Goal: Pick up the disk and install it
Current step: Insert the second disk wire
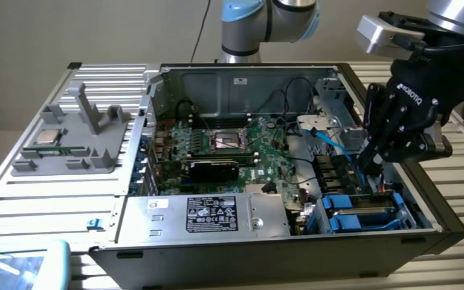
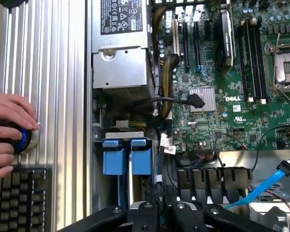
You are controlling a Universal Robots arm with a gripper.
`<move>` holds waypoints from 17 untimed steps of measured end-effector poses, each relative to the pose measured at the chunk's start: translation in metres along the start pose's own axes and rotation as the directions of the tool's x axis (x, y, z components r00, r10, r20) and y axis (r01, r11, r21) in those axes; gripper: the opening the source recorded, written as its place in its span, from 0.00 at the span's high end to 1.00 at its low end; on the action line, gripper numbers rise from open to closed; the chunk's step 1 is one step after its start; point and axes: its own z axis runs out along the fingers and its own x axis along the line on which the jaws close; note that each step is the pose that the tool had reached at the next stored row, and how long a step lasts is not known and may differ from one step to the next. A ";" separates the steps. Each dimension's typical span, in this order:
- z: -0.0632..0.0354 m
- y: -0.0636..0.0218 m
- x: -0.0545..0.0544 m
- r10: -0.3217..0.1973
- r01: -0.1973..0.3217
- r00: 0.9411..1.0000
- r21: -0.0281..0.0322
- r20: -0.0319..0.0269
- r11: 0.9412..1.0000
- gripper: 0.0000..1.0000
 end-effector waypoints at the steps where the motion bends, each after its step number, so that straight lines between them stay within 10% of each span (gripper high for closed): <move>1: 0.0003 -0.0002 0.004 0.000 0.000 1.000 0.000 0.003 1.000 0.84; 6: 0.0024 -0.0010 0.022 -0.003 0.003 1.000 -0.001 0.022 1.000 0.84; 11: 0.0059 0.0019 0.029 -0.017 0.017 0.997 -0.003 0.069 1.000 0.84; 17: 0.0095 0.0018 0.028 -0.093 0.092 0.994 0.022 0.063 0.995 0.84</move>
